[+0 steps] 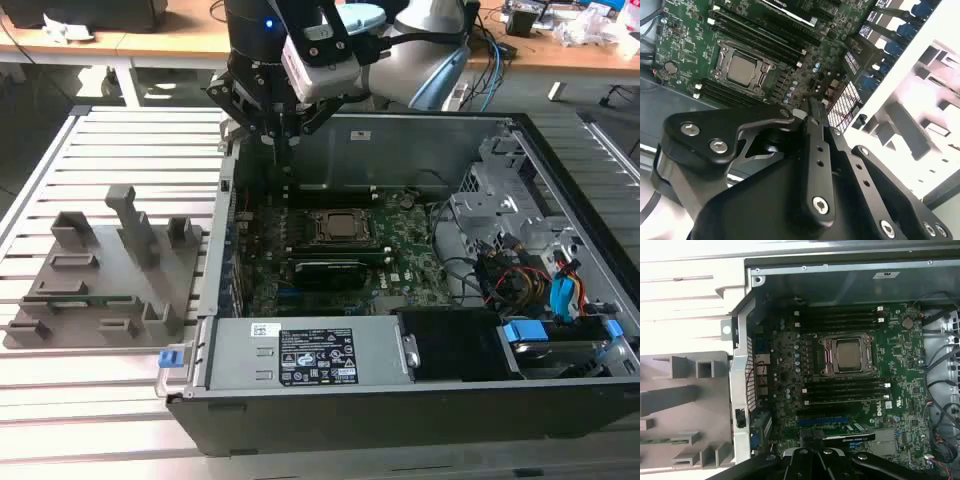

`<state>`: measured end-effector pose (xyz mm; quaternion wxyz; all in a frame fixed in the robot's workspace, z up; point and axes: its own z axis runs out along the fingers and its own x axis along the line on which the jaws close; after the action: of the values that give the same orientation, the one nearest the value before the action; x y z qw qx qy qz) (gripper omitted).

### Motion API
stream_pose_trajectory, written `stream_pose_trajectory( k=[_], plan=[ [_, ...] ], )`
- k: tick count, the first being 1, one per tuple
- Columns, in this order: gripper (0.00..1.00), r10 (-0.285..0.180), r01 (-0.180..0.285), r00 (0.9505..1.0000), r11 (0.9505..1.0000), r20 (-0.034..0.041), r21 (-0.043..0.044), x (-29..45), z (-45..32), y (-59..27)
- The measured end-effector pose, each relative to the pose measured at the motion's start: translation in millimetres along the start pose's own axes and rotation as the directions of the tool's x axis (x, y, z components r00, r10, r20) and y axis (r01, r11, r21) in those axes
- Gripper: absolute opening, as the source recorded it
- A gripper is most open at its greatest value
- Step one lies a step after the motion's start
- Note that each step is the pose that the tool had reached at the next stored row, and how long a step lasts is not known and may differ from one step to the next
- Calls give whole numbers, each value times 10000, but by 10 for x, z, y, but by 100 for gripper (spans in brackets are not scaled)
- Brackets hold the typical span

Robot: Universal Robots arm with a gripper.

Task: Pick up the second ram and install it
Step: 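Reach for the second ram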

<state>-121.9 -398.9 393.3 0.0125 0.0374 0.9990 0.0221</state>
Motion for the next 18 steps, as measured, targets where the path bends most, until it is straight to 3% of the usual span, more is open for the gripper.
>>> stream_pose_trajectory(
  k=[4,18],
  plan=[
    [11,0,0,10000,10000,1,0,112,-3,-8],
    [11,0,0,10000,10000,1,0,307,-8,-23]
  ],
)
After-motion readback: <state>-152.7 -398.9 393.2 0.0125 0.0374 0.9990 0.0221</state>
